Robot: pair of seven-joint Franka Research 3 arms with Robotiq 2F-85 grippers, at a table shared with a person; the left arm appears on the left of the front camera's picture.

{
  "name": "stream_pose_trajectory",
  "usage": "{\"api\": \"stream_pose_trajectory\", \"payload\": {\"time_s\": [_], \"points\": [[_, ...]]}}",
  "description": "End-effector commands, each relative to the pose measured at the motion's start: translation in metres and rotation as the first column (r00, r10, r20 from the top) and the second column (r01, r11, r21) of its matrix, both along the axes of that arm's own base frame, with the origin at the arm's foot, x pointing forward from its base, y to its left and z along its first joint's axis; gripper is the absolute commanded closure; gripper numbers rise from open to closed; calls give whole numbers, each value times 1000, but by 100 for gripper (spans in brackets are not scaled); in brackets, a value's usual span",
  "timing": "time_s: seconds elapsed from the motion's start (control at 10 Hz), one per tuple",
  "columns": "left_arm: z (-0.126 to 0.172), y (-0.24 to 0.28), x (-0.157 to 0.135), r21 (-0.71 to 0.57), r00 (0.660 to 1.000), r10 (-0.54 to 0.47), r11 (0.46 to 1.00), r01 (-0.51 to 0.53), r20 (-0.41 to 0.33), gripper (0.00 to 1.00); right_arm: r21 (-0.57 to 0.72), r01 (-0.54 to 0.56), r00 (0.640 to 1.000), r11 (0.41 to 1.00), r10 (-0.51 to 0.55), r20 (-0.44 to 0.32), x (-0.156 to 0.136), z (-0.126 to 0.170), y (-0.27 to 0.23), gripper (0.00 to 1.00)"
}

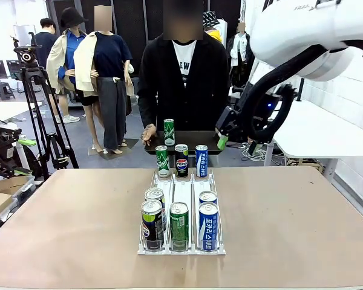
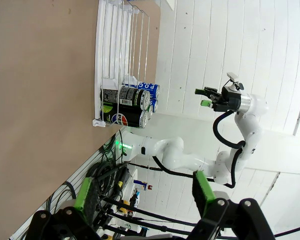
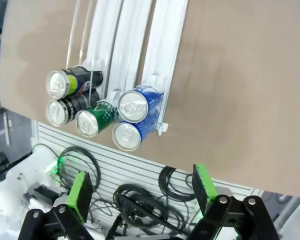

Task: Retrieve and hand over the desired beverage to the person.
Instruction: Pick up another can of the same type that the person held from the Automatic Can Dispenser.

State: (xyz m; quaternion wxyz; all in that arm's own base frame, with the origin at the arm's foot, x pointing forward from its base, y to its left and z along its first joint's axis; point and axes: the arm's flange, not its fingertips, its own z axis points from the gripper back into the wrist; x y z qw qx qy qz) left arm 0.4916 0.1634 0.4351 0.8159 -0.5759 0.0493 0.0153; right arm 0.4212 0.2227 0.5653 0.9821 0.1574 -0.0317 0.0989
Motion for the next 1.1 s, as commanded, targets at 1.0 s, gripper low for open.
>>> {"api": "stream_pose_trajectory", "payload": {"time_s": [1.0], "points": [[0, -1, -2, 8, 1000, 13, 1000, -13, 5, 0, -171, 12, 999, 985, -5, 38, -28, -80, 83, 0]]}}
